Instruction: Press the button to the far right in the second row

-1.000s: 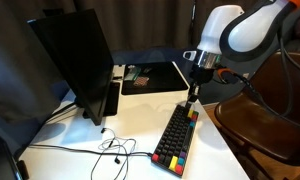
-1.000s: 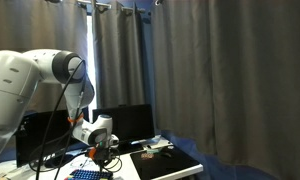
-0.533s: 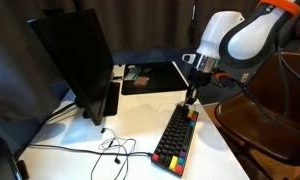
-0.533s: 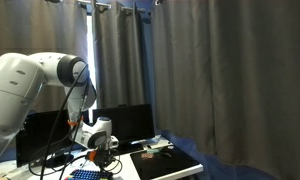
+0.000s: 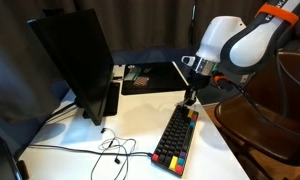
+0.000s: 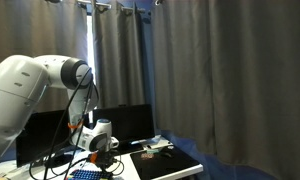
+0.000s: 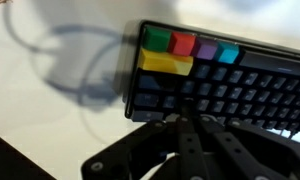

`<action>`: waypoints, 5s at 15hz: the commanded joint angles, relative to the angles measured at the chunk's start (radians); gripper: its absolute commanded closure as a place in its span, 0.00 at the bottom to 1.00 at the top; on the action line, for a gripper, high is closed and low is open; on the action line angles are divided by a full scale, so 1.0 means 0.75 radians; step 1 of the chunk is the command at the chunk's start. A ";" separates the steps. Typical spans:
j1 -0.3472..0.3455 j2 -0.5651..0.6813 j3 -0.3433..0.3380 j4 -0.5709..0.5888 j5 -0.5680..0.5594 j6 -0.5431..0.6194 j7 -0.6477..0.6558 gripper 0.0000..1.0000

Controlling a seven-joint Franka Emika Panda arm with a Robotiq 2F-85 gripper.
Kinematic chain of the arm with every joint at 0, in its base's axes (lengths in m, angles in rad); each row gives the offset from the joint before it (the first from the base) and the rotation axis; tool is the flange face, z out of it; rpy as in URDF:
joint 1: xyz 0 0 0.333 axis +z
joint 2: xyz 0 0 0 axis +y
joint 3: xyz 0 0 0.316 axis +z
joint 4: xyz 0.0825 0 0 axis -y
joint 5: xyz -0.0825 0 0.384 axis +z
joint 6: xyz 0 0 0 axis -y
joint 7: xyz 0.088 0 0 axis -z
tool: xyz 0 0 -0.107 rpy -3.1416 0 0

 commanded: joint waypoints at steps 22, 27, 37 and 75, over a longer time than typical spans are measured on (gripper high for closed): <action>-0.021 0.091 -0.008 0.034 -0.162 0.132 0.104 1.00; -0.014 0.094 -0.024 0.034 -0.180 0.138 0.112 1.00; -0.025 0.108 -0.013 0.037 -0.183 0.137 0.117 1.00; -0.076 0.056 0.020 0.041 -0.174 0.026 0.214 1.00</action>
